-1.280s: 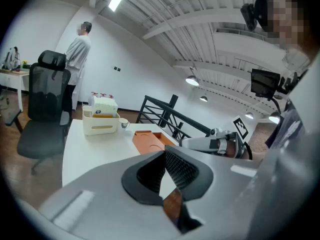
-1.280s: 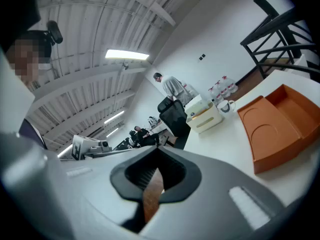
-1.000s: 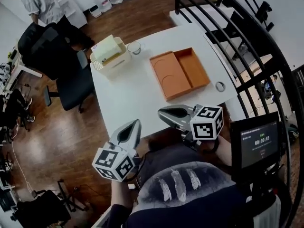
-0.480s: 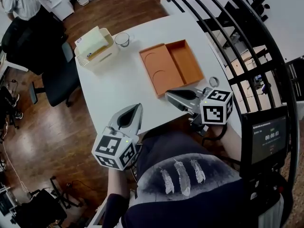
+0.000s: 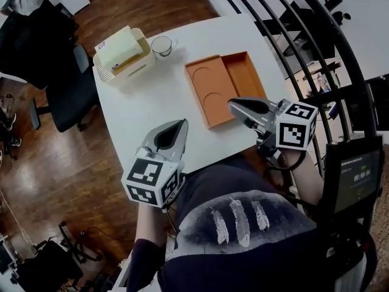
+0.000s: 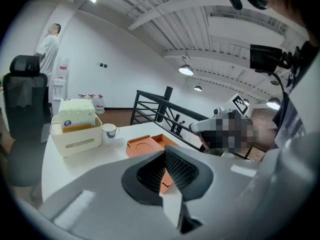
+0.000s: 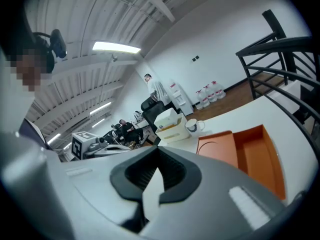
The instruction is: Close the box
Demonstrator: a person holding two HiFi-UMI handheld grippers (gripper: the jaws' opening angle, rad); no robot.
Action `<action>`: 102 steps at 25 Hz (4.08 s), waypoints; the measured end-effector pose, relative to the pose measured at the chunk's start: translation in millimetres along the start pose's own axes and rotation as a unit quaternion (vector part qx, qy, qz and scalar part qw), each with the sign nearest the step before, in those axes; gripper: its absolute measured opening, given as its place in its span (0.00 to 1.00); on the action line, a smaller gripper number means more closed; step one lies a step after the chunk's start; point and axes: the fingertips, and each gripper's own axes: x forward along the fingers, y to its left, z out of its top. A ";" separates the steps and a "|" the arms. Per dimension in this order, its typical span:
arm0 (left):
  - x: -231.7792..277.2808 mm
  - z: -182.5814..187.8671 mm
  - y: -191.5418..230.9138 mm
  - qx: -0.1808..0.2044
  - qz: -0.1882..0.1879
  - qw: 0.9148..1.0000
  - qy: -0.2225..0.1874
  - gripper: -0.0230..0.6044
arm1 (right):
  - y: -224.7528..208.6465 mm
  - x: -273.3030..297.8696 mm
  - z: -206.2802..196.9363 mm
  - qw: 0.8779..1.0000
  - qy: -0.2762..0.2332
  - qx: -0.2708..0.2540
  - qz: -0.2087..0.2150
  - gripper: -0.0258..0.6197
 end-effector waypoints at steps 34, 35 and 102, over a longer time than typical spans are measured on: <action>159.7 -48.4 18.6 0.147 0.195 0.934 0.262 0.06 | -292.4 -80.9 -27.7 0.804 0.358 -0.475 0.005 0.05; 166.4 -48.7 16.9 0.149 0.190 0.933 0.266 0.06 | -305.4 -81.4 -31.4 0.794 0.372 -0.481 -0.001 0.05; 217.3 -101.1 31.2 0.151 0.125 0.908 0.370 0.06 | -357.5 -54.3 -110.3 0.651 0.558 -0.513 0.050 0.05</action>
